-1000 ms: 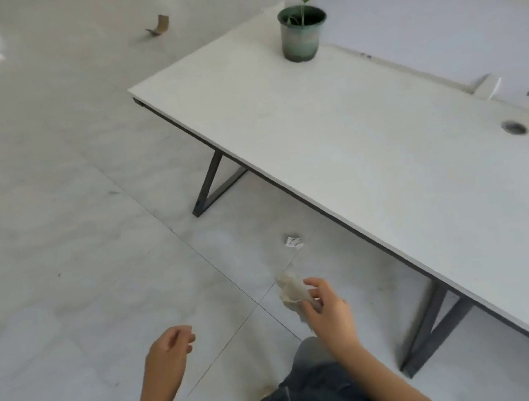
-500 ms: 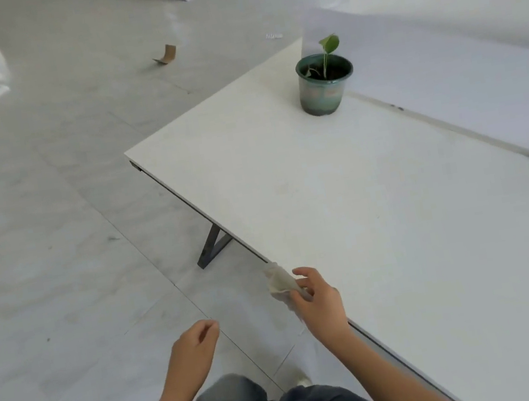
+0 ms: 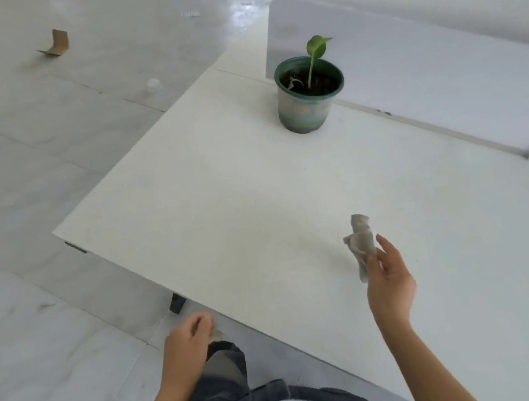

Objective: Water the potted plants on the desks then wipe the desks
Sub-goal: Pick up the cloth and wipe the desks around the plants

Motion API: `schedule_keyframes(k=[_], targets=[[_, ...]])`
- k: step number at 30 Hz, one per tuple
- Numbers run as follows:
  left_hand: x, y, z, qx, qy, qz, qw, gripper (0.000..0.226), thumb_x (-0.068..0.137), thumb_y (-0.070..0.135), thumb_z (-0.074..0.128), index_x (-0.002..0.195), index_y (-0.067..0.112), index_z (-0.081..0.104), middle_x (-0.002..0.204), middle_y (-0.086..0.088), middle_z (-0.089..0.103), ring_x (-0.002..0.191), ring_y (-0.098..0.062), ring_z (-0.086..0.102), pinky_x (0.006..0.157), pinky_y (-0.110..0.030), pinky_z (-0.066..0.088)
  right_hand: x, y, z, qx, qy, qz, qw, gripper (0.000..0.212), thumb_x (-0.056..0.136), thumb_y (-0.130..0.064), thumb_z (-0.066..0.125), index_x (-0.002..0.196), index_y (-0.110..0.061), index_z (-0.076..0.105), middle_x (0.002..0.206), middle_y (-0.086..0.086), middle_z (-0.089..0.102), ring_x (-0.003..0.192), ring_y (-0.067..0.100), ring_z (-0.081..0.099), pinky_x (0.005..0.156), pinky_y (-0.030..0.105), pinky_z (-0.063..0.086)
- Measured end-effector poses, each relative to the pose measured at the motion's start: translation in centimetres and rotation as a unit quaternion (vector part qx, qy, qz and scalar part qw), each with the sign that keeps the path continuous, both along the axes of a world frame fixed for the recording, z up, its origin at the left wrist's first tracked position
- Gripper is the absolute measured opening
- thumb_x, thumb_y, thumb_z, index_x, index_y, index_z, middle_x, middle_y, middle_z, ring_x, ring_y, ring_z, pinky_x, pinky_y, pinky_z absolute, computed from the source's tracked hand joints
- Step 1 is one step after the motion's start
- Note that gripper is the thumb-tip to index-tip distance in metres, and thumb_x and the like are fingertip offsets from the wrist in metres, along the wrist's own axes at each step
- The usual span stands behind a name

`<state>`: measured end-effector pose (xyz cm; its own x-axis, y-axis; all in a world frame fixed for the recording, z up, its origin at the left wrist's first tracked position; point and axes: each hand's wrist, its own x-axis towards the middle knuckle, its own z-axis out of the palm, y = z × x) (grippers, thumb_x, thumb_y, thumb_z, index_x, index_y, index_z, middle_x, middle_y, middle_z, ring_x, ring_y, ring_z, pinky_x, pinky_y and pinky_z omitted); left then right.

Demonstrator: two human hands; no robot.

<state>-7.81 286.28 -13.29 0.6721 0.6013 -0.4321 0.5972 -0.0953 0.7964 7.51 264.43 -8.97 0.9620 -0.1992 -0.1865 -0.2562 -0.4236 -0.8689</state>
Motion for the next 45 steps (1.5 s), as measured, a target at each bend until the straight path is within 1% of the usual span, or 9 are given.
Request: schedule_keyframes(k=[4, 8, 15, 19, 26, 31, 34, 39, 45], targets=[[5.7, 6.3, 2.1, 0.011, -0.063, -0.060, 0.996, 0.018, 0.093, 0.010, 0.046, 0.084, 0.015, 0.062, 0.081, 0.006, 0.064, 0.081, -0.012, 0.060, 0.065, -0.010, 0.042, 0.5, 1.8, -2.8, -0.284, 0.112, 0.103, 0.947, 0.040, 0.097, -0.018, 0.036, 0.135, -0.027, 0.045, 0.125, 0.012, 0.057, 0.119, 0.030, 0.047, 0.079, 0.031, 0.042], [10.7, 10.1, 2.2, 0.025, -0.092, -0.143, 0.985, 0.018, 0.088, 0.024, 0.047, 0.086, 0.018, 0.063, 0.088, 0.001, 0.066, 0.087, -0.018, 0.059, 0.072, -0.018, 0.044, -1.3, 5.9, -3.3, -0.299, 0.114, 0.119, 0.940, 0.042, 0.097, -0.019, 0.036, 0.138, -0.025, 0.040, 0.145, 0.001, 0.042, 0.137, 0.023, 0.031, 0.098, 0.032, 0.038], [21.1, 12.4, -2.5, 0.313, 0.029, -0.273, 0.909, 0.054, 0.077, 0.027, 0.035, 0.120, -0.001, 0.051, 0.129, -0.036, 0.046, 0.121, -0.055, 0.040, 0.090, -0.059, 0.040, 2.5, 11.5, -4.7, -0.408, 0.112, 0.332, 0.843, 0.052, 0.097, -0.034, 0.016, 0.148, -0.024, 0.007, 0.159, 0.002, -0.001, 0.145, 0.031, -0.010, 0.117, 0.038, -0.001], [22.8, 12.1, -3.3, 0.327, 0.092, -0.279, 0.898, 0.065, 0.079, 0.033, 0.036, 0.133, -0.002, 0.042, 0.142, -0.035, 0.032, 0.133, -0.050, 0.028, 0.105, -0.056, 0.025, 9.3, 11.0, -5.3, -0.416, 0.141, 0.237, 0.867, 0.052, 0.099, -0.031, 0.023, 0.148, -0.023, 0.005, 0.159, 0.003, -0.003, 0.145, 0.031, -0.008, 0.117, 0.039, -0.001], [23.6, 12.2, -4.2, 0.339, 0.132, -0.277, 0.889, 0.068, 0.073, 0.038, 0.030, 0.124, -0.002, 0.054, 0.131, -0.034, 0.048, 0.119, -0.050, 0.048, 0.099, -0.049, 0.032, 22.0, 9.3, -5.7, -0.377, 0.186, 0.097, 0.902, 0.050, 0.097, -0.031, 0.024, 0.146, -0.028, 0.014, 0.159, 0.001, 0.003, 0.145, 0.030, -0.003, 0.116, 0.048, 0.005], [23.8, 12.2, -4.9, 0.372, 0.143, -0.274, 0.875, 0.067, 0.071, 0.038, 0.034, 0.121, 0.000, 0.057, 0.127, -0.032, 0.053, 0.116, -0.048, 0.052, 0.094, -0.045, 0.023, 30.2, 9.1, -5.5, -0.401, 0.166, 0.160, 0.887, 0.051, 0.097, -0.030, 0.026, 0.146, -0.028, 0.013, 0.158, -0.002, 0.004, 0.145, 0.028, -0.001, 0.115, 0.049, 0.008], [23.8, 12.2, -5.5, 0.397, 0.127, -0.244, 0.875, 0.066, 0.072, 0.038, 0.033, 0.125, 0.002, 0.050, 0.130, -0.032, 0.051, 0.123, -0.041, 0.036, 0.095, -0.046, 0.023, 32.9, 10.1, -5.0, -0.384, 0.153, 0.167, 0.895, 0.049, 0.097, -0.024, 0.027, 0.145, -0.028, 0.018, 0.157, -0.003, 0.010, 0.144, 0.028, 0.003, 0.114, 0.049, 0.011], [23.2, 12.0, -6.6, 0.447, 0.071, -0.194, 0.870, 0.065, 0.073, 0.038, 0.033, 0.129, 0.006, 0.040, 0.133, -0.031, 0.046, 0.125, -0.039, 0.028, 0.100, -0.043, 0.019, 27.3, 12.3, -5.4, -0.379, 0.102, 0.152, 0.907, 0.049, 0.093, -0.014, 0.035, 0.141, -0.025, 0.033, 0.152, 0.005, 0.028, 0.139, 0.031, 0.021, 0.111, 0.043, 0.021], [23.4, 12.0, -6.5, 0.467, 0.096, -0.214, 0.852, 0.066, 0.072, 0.038, 0.034, 0.129, 0.004, 0.040, 0.131, -0.033, 0.049, 0.125, -0.038, 0.029, 0.096, -0.047, 0.022, 22.0, 21.0, -6.0, -0.341, 0.012, 0.351, 0.872, 0.056, 0.086, -0.030, 0.020, 0.137, -0.021, 0.043, 0.149, 0.009, 0.035, 0.141, 0.040, 0.019, 0.112, 0.050, 0.018]])
